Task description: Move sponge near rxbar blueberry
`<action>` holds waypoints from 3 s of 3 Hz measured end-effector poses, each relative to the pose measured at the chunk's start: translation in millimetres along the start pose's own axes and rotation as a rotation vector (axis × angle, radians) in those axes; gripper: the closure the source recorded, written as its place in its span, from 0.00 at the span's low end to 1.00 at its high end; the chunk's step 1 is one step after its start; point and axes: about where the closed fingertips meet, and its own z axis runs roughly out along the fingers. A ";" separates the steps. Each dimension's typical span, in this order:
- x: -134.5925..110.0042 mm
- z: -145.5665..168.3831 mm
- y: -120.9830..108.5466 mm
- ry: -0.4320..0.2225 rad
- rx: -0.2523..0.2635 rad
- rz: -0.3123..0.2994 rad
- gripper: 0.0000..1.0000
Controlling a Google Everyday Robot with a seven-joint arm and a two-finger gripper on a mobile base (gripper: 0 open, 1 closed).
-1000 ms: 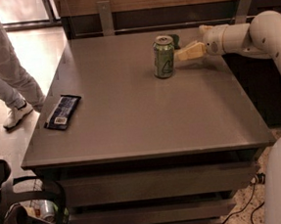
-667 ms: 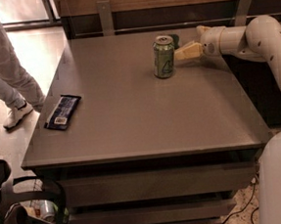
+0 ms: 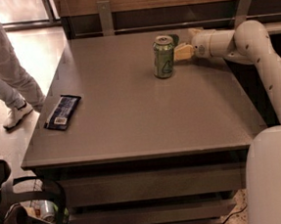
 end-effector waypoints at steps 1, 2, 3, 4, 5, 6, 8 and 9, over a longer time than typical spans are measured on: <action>7.8 10.4 4.5 0.005 -0.019 0.015 0.12; 8.5 13.8 6.5 0.005 -0.024 0.016 0.35; 9.1 18.5 9.5 0.006 -0.031 0.017 0.66; 9.5 21.4 11.3 0.006 -0.035 0.018 0.89; 9.9 24.2 13.1 0.006 -0.040 0.019 1.00; -0.5 20.6 12.0 0.020 -0.026 -0.006 1.00; -52.0 -19.4 4.9 0.043 0.032 -0.093 1.00; -87.0 -53.3 4.7 0.008 0.059 -0.121 1.00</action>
Offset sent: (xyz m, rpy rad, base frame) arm 0.0023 0.0078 -0.0092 0.0074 0.0162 0.0131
